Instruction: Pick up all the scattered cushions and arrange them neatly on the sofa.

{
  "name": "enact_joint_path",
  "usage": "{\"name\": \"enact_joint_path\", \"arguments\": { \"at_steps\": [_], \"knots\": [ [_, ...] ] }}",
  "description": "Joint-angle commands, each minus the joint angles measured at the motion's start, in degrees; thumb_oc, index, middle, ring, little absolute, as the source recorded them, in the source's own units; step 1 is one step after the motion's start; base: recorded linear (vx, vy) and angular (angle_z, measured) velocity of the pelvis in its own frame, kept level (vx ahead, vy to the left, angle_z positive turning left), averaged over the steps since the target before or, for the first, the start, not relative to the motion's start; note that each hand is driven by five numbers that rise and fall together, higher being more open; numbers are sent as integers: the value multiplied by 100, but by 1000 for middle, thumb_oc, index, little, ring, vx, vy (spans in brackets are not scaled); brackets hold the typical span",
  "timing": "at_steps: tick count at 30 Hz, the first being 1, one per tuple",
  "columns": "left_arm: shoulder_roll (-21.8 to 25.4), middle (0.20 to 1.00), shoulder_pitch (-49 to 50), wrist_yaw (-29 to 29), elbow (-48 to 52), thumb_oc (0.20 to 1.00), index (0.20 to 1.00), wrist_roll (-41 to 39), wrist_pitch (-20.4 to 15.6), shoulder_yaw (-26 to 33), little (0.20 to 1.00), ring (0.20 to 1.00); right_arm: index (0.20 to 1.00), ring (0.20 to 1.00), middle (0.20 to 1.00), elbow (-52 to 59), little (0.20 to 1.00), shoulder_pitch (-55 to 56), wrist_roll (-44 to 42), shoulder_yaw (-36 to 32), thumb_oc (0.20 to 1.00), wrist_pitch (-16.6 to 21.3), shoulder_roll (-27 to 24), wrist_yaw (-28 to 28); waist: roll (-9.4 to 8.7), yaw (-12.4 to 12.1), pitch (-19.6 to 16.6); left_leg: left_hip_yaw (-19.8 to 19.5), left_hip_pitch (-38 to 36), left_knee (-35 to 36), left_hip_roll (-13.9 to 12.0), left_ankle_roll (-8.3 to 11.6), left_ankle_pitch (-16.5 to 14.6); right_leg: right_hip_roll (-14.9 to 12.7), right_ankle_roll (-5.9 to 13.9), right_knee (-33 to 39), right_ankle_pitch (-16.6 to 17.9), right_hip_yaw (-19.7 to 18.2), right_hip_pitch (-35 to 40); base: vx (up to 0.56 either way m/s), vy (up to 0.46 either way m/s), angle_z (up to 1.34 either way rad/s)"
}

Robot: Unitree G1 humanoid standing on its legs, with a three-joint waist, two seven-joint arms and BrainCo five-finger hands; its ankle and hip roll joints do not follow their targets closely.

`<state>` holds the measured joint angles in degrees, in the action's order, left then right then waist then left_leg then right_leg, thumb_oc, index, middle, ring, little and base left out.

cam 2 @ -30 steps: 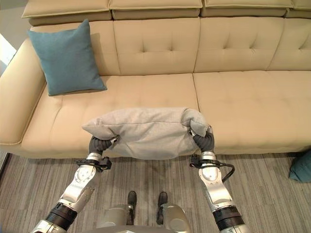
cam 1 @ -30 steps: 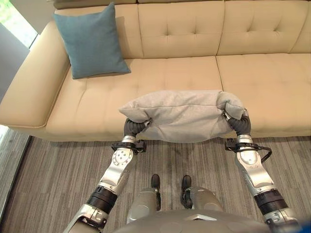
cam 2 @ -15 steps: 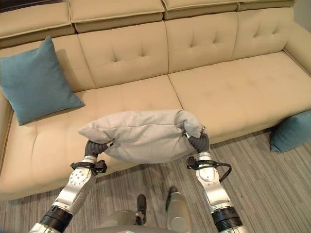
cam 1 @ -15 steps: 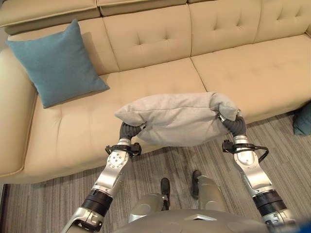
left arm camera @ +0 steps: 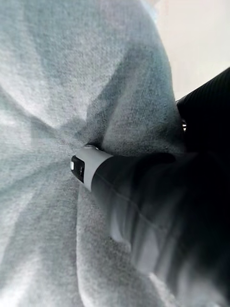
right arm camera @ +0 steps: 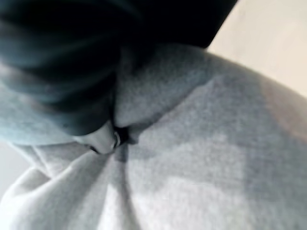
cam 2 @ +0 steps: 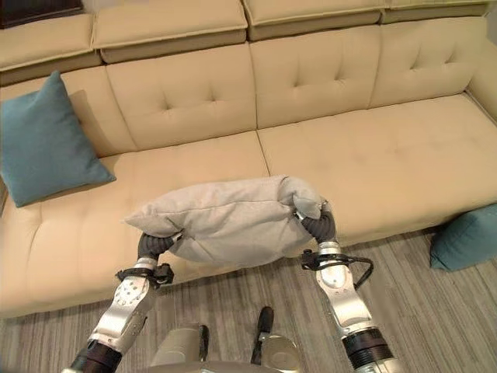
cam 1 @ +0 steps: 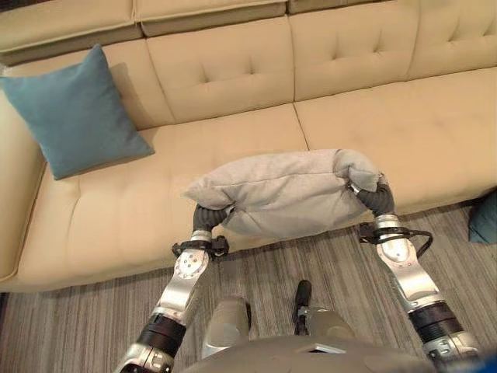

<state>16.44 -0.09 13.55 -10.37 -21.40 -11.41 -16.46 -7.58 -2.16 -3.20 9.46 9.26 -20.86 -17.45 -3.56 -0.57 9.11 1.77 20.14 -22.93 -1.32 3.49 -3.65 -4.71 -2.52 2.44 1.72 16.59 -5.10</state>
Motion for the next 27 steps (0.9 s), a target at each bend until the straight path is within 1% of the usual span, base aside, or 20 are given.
{"name": "enact_joint_path", "arguments": {
  "at_steps": [1, 2, 3, 4, 5, 7, 8, 9, 10, 11, 12, 13, 14, 16, 17, 18, 22, 24, 25, 27],
  "knots": [
    [210, 200, -353, -108, 448, 200, 200, 48, -350, 84, 200, 200, 200, 200, 200, 585, 200, -248, -116, -15, 200, 545, 13, -91, -43, -2, -275, 129, -208, 759, 236, -93, -28, -76, 730, -188, -242, -256, 174, 249, 21, 22],
    [225, 200, -324, -110, 498, 200, 200, 3, -338, 139, 200, 200, 200, 200, 200, 575, 200, -240, -141, -40, 200, 529, 54, -128, -2, -59, -284, 292, -75, 903, 190, -68, 172, 18, 714, -158, -330, -256, 257, 150, 32, 4],
    [227, 200, -321, -110, 502, 200, 200, 2, -336, 139, 200, 200, 200, 200, 200, 576, 200, -238, -141, -40, 200, 528, 56, -128, -7, -68, -287, 301, -78, 911, 189, -67, 177, 16, 713, -159, -330, -266, 252, 218, 71, -1],
    [234, 200, -272, -108, 514, 200, 200, -15, -360, 194, 200, 200, 200, 200, 200, 567, 200, -265, -124, -27, 200, 522, 69, -124, 5, -96, -319, 341, -210, 1015, 144, -79, 115, 53, 716, -180, -403, -287, 322, 167, 72, -17],
    [241, 200, -253, -97, 523, 200, 200, -5, -356, 210, 200, 200, 200, 200, 200, 571, 200, -266, -108, -20, 200, 517, 89, -120, 10, -97, -354, 330, -292, 1167, 136, -105, 153, 51, 723, -203, -409, -285, 323, 259, 117, -25],
    [261, 200, -178, -119, 563, 200, 200, -14, -345, 249, 200, 200, 200, 200, 200, 581, 200, -248, -60, -13, 200, 493, 160, -48, 1, -120, -455, 267, -654, 1433, 213, -198, 70, -25, 808, -327, -514, -312, 462, 271, 142, -39],
    [262, 200, -181, -119, 565, 200, 200, -15, -344, 249, 200, 200, 200, 200, 200, 581, 200, -250, -60, -15, 200, 493, 161, -48, -2, -118, -466, 266, -643, 1459, 218, -201, 105, -29, 808, -322, -498, -310, 441, 259, 171, -37],
    [288, 200, -145, -150, 586, 200, 200, -26, -337, 274, 200, 200, 200, 200, 200, 567, 200, -285, -68, 13, 200, 489, 227, 12, 1, -150, -523, 263, -792, 1563, 284, -280, 37, -88, 850, -515, -536, -358, 434, 107, 93, 0],
    [290, 200, -142, -151, 588, 200, 200, -27, -336, 275, 200, 200, 200, 200, 200, 566, 200, -284, -68, 13, 200, 490, 230, 14, -6, -162, -517, 277, -810, 1578, 287, -283, 40, -95, 854, -534, -548, -372, 430, 253, 269, 15],
    [399, 200, -109, -174, 688, 200, 200, -10, -347, 363, 200, 200, 200, 200, 200, 587, 200, -417, -49, 82, 200, 505, 303, 149, 77, -184, -456, 278, -1052, 1654, 337, -492, -109, -216, 1000, -1598, -570, -595, 8, 230, 233, 15],
    [389, 200, -91, -170, 704, 200, 200, -15, -363, 369, 200, 200, 200, 200, 200, 606, 200, -455, 6, 103, 200, 499, 315, 184, 139, -147, -425, 210, -1200, 1663, 385, -548, -172, -209, 989, -1747, -482, -725, -253, 324, 253, 5],
    [367, 200, -68, -156, 711, 200, 200, -7, -388, 366, 200, 200, 200, 200, 200, 612, 200, -499, 21, 116, 200, 515, 294, 188, 204, -79, -399, 144, -1315, 1713, 414, -567, -199, -144, 955, -1606, -419, -917, -481, 230, 73, 16],
    [359, 200, -77, -148, 707, 200, 200, -3, -387, 366, 200, 200, 200, 200, 200, 619, 200, -504, 36, 105, 200, 512, 292, 177, 214, -36, -382, 93, -1358, 1722, 445, -568, -202, -103, 958, -1496, -363, -1048, -583, 192, 4, 35],
    [337, 200, -129, -145, 706, 200, 200, -16, -432, 374, 200, 200, 200, 200, 200, 614, 200, -520, 25, 85, 200, 518, 271, 174, 219, 46, -337, -41, -1418, 1698, 497, -536, -241, -71, 1032, -1199, -185, -1353, -690, 152, -78, 39],
    [322, 200, -198, -156, 708, 200, 200, -7, -472, 343, 200, 200, 200, 200, 200, 606, 200, -528, 37, 74, 200, 525, 266, 172, 211, 104, -300, -161, -1474, 1679, 528, -510, -289, -52, 1084, -1073, -63, -1600, -790, 158, -147, 54],
    [325, 200, -210, -158, 705, 200, 200, 10, -492, 337, 200, 200, 200, 200, 200, 587, 200, -533, 41, 70, 200, 523, 255, 175, 190, 111, -304, -210, -1507, 1678, 538, -496, -322, -60, 1098, -1004, -14, -1658, -771, 153, -165, 55],
    [291, 200, -191, -184, 697, 200, 200, -18, -490, 348, 200, 200, 200, 200, 200, 587, 200, -491, -5, 69, 200, 540, 245, 240, 121, 101, -414, -310, -1597, 1702, 495, -415, -389, -93, 1054, -724, 33, -1569, -556, 117, -156, 35],
    [251, 200, -242, -183, 689, 200, 200, -60, -498, 314, 200, 200, 200, 200, 200, 586, 200, -445, 20, 41, 200, 531, 200, 223, 117, 128, -463, -393, -1591, 1701, 408, -282, -376, -44, 997, -614, -10, -1514, -449, 85, -225, 22],
    [204, 200, -356, -152, 663, 200, 200, -78, -499, 234, 200, 200, 200, 200, 200, 603, 200, -398, 22, -3, 200, 548, 163, 156, 97, 163, -460, -417, -1490, 1602, 318, -177, -355, -12, 933, -546, -73, -1420, -349, 57, -252, 52],
    [156, 200, -478, -103, 630, 200, 200, -128, -516, 154, 200, 200, 200, 200, 200, 585, 200, -395, 9, -50, 200, 548, 86, 80, 99, 234, -441, -432, -1290, 1320, 256, -106, -379, -12, 868, -509, -132, -1226, -269, 32, -184, 94]
  ]
}}
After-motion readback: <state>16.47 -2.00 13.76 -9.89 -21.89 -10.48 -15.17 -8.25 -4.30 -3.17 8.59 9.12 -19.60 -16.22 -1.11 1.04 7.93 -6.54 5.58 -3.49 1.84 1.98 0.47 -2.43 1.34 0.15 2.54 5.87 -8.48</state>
